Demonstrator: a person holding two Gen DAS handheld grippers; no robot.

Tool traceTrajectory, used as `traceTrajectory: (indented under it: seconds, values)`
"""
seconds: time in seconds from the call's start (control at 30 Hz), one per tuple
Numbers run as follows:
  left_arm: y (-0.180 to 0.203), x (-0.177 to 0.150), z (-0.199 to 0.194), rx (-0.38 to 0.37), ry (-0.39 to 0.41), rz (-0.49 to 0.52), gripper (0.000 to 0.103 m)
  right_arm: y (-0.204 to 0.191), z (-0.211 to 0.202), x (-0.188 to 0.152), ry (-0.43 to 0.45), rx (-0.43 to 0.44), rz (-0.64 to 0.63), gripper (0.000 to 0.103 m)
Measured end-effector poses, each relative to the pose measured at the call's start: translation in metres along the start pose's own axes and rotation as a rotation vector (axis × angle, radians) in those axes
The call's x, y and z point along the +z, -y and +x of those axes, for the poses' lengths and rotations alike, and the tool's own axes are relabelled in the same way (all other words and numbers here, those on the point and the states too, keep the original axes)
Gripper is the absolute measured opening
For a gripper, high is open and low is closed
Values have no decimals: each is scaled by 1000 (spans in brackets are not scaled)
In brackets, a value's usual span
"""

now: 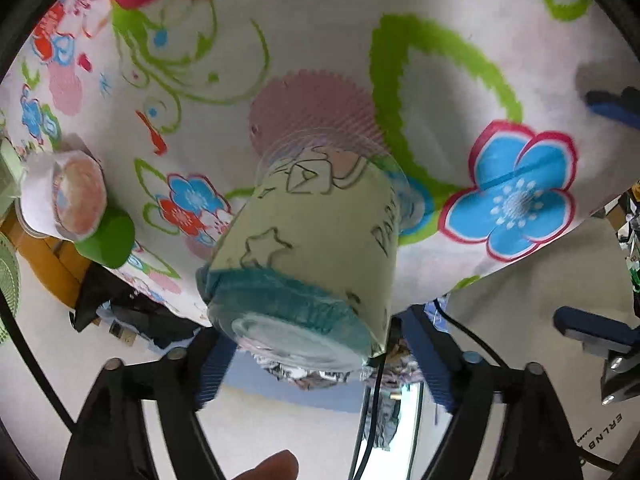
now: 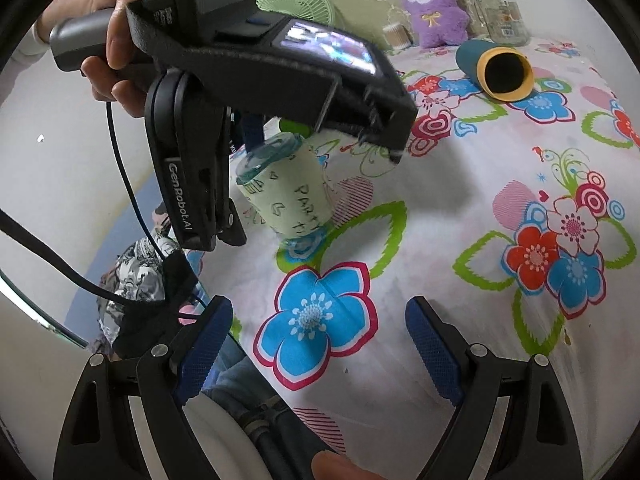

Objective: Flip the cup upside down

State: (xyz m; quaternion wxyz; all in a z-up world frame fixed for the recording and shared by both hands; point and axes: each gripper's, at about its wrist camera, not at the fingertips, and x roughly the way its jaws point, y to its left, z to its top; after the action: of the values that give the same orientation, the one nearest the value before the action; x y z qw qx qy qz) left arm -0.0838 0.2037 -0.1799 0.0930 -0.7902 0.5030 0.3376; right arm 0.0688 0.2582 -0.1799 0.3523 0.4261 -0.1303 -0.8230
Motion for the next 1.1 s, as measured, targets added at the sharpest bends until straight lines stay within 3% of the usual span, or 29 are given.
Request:
traceTrajectory:
  seconds: [0.27,0.63,0.67,0.83,1.1]
  values:
    - [-9,-31,-18,-56,191,-72,90,-4,0,14,16,-67,-6,90]
    - [-21,-123,-40,-183,683,-294,90,-30,-2,38,30,-284,-20,90]
    - [-16,-118,-50,-190,718,-309,90,-34,-3,41,35,-306,-26,90]
    - [-33,-142,-20,-258,897,-403,90,-60,-5,58,62,-406,-67,91]
    - [-48,-190,14,-315,1173,-607,90,-104,-8,76,141,-473,-149,94]
